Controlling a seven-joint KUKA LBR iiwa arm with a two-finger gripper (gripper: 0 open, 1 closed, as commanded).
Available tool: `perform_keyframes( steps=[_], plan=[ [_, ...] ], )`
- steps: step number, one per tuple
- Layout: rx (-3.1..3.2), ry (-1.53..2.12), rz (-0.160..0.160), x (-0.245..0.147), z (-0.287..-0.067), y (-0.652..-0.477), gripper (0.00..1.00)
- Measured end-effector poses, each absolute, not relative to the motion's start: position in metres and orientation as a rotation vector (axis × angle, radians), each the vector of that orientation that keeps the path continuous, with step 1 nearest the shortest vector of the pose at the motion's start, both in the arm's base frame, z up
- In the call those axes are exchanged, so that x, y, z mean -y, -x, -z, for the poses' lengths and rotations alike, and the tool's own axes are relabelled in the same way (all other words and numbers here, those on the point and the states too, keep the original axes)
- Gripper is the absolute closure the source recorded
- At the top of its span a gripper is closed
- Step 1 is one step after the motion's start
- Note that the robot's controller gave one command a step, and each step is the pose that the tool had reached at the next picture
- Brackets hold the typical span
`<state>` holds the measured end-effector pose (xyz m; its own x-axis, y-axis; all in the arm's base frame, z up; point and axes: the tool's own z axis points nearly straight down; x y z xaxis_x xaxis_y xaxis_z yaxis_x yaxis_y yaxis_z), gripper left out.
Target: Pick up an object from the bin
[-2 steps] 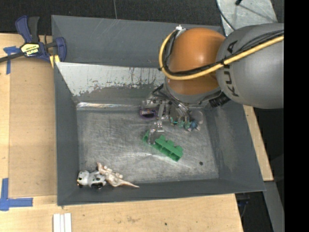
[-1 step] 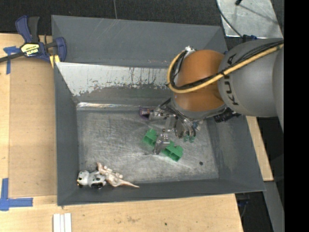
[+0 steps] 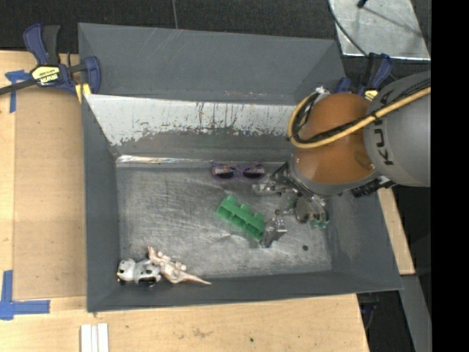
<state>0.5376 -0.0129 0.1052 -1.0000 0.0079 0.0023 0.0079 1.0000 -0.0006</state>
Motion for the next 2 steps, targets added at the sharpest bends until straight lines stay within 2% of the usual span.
perform_keyframes(
  steps=[1,2],
  plan=[
    [3.144,0.08,0.0,-0.003,-0.111,-0.551,0.0],
    [3.126,0.347,0.001,-0.007,-0.076,-0.54,0.0]
  ],
)
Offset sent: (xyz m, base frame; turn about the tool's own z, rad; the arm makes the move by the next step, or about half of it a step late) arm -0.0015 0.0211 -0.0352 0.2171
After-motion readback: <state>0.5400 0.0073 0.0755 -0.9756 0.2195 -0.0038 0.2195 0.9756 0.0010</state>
